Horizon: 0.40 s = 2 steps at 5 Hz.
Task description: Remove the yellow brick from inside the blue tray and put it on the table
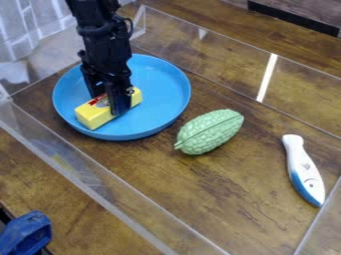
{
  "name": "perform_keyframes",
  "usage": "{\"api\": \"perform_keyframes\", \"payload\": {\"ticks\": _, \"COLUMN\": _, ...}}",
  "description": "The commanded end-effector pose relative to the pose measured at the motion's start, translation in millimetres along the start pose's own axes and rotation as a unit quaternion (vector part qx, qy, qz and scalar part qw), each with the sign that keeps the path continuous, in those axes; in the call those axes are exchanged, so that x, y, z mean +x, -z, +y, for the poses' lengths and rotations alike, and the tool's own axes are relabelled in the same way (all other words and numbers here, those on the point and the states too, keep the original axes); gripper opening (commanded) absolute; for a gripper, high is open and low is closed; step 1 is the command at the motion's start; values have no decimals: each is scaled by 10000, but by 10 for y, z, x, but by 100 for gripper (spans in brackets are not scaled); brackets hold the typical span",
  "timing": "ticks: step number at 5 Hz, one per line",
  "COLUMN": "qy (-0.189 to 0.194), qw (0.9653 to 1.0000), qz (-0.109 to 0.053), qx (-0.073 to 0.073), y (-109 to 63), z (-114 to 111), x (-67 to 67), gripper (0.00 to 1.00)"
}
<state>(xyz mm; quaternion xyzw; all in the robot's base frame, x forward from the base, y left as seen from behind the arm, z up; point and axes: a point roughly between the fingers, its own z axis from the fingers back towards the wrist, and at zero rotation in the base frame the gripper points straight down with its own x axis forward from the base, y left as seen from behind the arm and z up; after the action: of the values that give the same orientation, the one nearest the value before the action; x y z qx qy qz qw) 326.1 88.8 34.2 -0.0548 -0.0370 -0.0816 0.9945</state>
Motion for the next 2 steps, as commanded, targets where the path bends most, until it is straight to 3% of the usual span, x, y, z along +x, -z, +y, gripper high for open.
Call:
{"api": "perform_keyframes", "payload": {"ticks": 1, "qy": 153, "qw": 9993, "qz": -268, "qx": 222, "y": -265, "z": -10, "x": 153, "gripper": 0}}
{"api": "perform_keyframes", "payload": {"ticks": 2, "qy": 202, "qw": 9992, "qz": -233, "qx": 256, "y": -301, "z": -28, "x": 172, "gripper": 0}}
